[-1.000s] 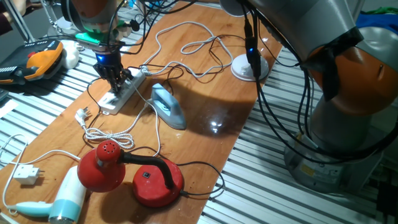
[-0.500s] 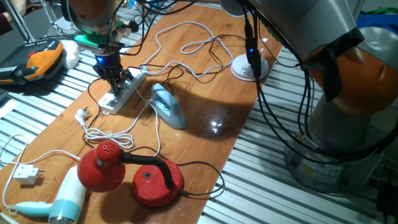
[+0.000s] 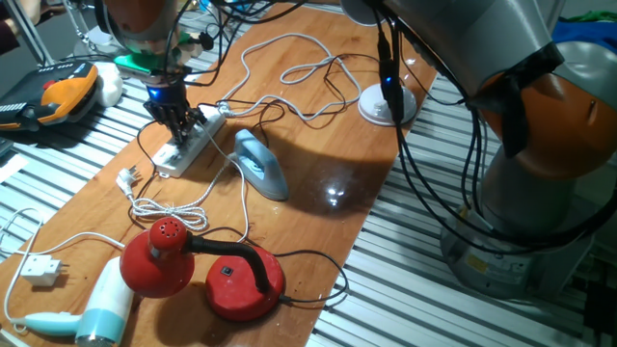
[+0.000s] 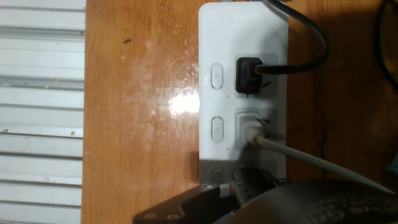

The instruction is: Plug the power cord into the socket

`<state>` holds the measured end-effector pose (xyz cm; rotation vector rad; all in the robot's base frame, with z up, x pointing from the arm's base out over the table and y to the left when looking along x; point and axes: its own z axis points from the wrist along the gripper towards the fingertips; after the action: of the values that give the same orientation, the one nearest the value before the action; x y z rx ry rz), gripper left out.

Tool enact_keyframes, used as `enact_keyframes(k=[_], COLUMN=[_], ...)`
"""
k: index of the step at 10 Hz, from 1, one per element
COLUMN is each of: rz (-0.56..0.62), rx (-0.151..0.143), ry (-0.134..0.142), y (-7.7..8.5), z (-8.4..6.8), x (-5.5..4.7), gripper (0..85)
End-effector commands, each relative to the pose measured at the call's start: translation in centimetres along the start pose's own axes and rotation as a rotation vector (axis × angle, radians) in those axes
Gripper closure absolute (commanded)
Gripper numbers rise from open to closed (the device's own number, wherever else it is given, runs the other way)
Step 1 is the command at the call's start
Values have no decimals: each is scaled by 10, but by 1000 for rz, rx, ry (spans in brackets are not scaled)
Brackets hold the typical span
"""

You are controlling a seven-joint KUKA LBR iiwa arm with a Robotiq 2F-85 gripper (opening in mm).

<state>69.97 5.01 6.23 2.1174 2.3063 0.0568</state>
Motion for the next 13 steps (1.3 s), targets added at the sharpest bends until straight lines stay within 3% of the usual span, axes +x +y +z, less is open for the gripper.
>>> enact_keyframes(k=[1,5,13], rz=[1,-1,-4], rx=[11,35,27], ry=[-4,-15,-14], y=[0,-2,-3], z=[-1,-8,-6], x=[-1,-3,-3], gripper=[850,850,850])
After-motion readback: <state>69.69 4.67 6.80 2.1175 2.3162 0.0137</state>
